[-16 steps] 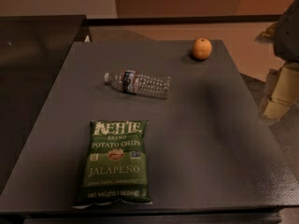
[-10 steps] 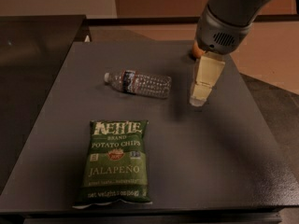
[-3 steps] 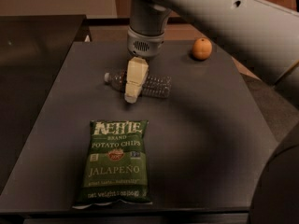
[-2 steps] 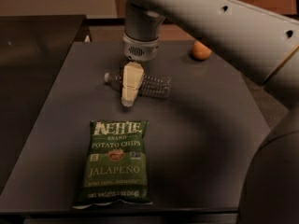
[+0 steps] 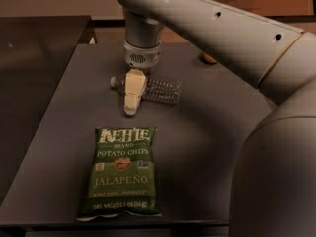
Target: Place water bottle upright
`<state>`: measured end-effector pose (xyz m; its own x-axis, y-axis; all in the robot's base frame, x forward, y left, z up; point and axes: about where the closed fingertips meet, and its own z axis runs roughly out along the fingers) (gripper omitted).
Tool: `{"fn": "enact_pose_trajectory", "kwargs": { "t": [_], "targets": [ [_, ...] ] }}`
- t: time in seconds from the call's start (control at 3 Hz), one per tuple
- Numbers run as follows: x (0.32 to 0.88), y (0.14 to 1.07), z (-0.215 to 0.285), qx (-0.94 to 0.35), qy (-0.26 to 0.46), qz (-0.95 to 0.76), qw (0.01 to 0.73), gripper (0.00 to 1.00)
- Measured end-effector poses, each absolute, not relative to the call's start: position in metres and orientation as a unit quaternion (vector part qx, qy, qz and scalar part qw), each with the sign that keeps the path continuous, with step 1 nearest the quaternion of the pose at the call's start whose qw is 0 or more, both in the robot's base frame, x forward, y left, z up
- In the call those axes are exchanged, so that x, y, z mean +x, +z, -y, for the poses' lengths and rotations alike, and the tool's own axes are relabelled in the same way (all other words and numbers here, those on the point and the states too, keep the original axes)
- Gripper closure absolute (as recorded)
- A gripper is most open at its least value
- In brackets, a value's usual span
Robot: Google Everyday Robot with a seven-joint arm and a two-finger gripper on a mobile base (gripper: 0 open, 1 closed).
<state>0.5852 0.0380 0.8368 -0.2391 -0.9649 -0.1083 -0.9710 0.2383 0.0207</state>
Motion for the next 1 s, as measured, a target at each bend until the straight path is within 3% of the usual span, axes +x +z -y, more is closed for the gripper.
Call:
{"fn": "enact_pose_trajectory", "kwargs": {
  "t": [0.33, 1.0],
  "targets": [
    [0.5914, 0.8339, -0.0412, -0.615, 0.035, -0.787, 0.033, 0.17],
    [0.5966, 0.8432, -0.0442, -0.613, 0.031, -0.788, 0.04, 0.64]
  ]
}}
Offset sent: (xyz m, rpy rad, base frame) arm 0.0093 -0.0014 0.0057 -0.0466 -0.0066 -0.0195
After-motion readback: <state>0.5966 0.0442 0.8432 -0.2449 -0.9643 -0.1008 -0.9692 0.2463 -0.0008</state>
